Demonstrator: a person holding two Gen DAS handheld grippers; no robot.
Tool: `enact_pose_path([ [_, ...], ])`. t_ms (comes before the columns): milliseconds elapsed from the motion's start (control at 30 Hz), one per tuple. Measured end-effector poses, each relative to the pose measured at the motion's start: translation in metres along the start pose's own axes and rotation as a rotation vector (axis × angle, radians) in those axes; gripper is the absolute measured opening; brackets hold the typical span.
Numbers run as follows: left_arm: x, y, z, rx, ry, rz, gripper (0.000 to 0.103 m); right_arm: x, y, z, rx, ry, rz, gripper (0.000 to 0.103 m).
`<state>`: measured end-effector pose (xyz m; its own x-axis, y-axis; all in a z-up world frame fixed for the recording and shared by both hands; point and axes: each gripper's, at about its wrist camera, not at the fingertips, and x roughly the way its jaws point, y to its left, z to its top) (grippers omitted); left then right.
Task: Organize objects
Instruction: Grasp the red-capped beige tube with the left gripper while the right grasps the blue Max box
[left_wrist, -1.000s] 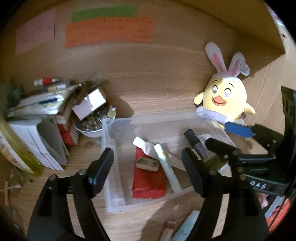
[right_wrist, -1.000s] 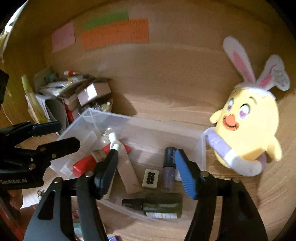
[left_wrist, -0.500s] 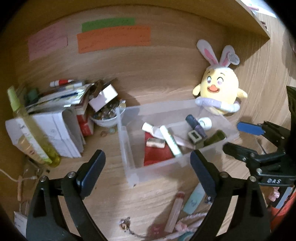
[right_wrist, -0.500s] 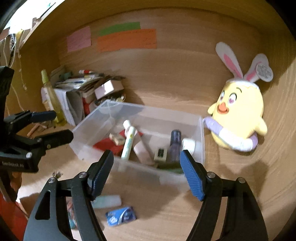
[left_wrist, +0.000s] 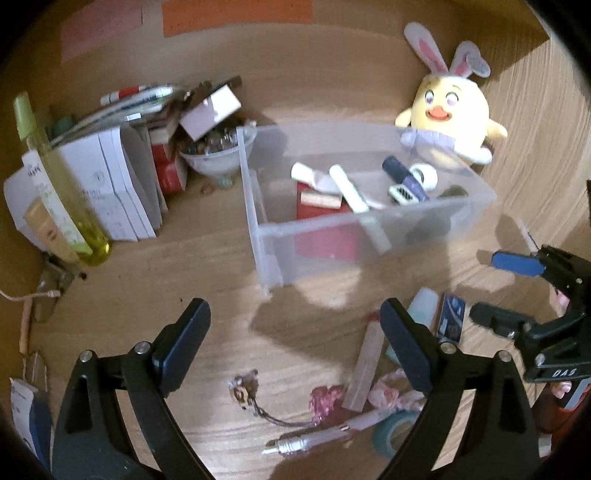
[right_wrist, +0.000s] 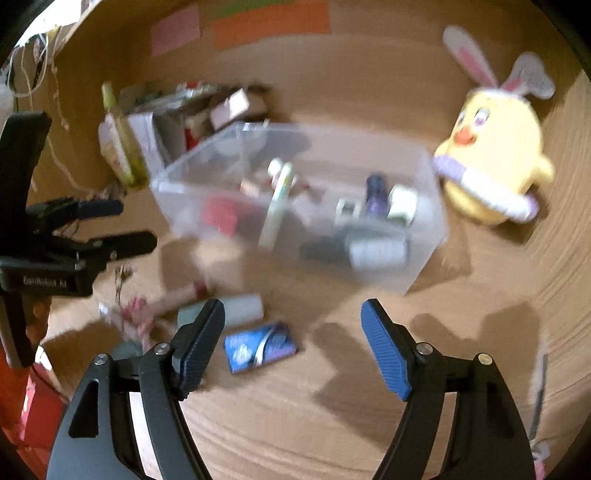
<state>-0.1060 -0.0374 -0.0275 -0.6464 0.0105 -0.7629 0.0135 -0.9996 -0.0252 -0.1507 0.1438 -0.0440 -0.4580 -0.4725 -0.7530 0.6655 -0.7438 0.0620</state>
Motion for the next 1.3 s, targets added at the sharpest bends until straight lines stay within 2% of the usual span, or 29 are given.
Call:
enact_pose_path([
  [133, 0.006, 0.000, -0.008, -0.004, 0.035, -0.014, 0.094, 0.010, 0.001, -0.011, -0.018, 0.056, 0.004, 0.074],
  [367, 0.009, -0.007, -0.020, 0.006, 0.072, -0.049, 0.092, 0.016, 0.004, -0.013, -0.038, 0.090, 0.019, 0.074],
  [500, 0.012, -0.015, -0.023, 0.048, 0.092, -0.057, 0.076, 0.023, 0.007, -0.011, -0.051, 0.103, 0.021, 0.074],
  [633, 0.015, -0.020, -0.026, 0.056, 0.107, -0.098, 0.068, 0.026, 0.007, -0.009, -0.036, 0.105, 0.046, 0.074],
  [700, 0.018, -0.022, -0.025, 0.066, 0.111, -0.102, 0.056, 0.027, 0.007, -0.008, -0.025, 0.103, 0.062, 0.074],
  [800, 0.023, -0.027, -0.023, 0.084, 0.124, -0.116, 0.044, 0.028, 0.010, -0.008, -0.040, 0.102, 0.054, 0.073],
  [900, 0.027, -0.032, -0.023, 0.114, 0.131, -0.111, 0.039, 0.029, 0.018, -0.010, -0.082, 0.099, 0.033, 0.067],
  [1067, 0.033, -0.035, -0.018, 0.127, 0.130, -0.115, 0.032, 0.030, 0.027, -0.010, -0.130, 0.093, 0.023, 0.048],
  [1133, 0.035, -0.034, -0.016, 0.119, 0.124, -0.126, 0.025, 0.030, 0.026, -0.010, -0.129, 0.088, 0.021, 0.047],
  [1167, 0.036, -0.034, -0.016, 0.114, 0.117, -0.130, 0.015, 0.029, 0.025, -0.010, -0.126, 0.084, 0.020, 0.047],
  [1300, 0.035, -0.030, -0.016, 0.088, 0.103, -0.136, 0.014, 0.026, 0.021, -0.012, -0.099, 0.066, 0.010, 0.047],
])
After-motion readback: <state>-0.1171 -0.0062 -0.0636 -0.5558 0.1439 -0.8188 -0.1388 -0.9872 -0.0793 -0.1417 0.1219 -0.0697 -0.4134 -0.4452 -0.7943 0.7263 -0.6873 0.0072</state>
